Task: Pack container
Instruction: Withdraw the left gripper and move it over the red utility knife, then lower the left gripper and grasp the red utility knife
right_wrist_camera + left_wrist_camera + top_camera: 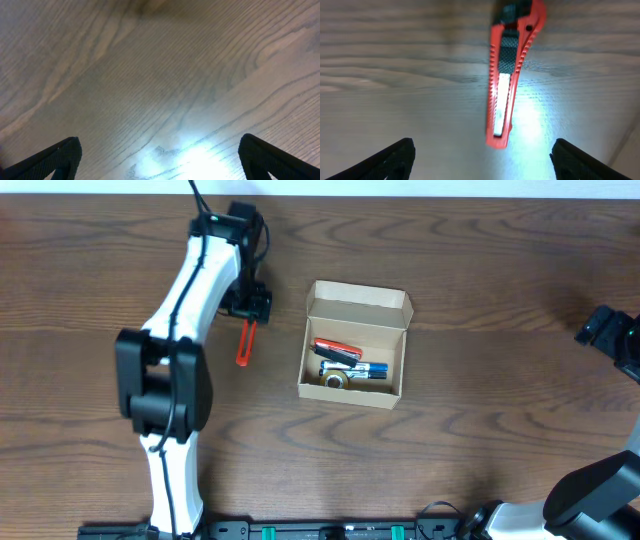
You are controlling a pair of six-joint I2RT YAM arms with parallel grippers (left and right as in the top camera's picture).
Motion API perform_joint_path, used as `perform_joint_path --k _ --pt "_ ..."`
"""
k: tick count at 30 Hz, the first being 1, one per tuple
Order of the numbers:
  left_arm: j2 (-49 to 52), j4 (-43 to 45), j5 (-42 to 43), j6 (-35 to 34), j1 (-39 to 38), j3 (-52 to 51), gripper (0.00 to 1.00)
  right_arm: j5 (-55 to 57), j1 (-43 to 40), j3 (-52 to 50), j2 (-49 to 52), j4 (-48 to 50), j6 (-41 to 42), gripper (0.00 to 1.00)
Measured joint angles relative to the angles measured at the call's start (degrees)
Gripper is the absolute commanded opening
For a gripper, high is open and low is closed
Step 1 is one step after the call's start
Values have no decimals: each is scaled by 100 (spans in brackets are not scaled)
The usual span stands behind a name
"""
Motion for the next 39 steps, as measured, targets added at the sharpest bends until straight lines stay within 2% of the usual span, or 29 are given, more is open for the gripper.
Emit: perform_joint_path --k 3,6,21,39 --pt "254 -31 120 -42 0 -17 86 0 0 0 0 -4 0 99" --pt "315 22 201 -50 0 -17 79 -4 0 0 0 -7 0 99" --pt "315 804 568 13 7 -79 80 -22 0 0 -7 -4 -4 99" --pt "404 933 605 11 203 -442 79 -39 0 0 -9 -7 -7 99"
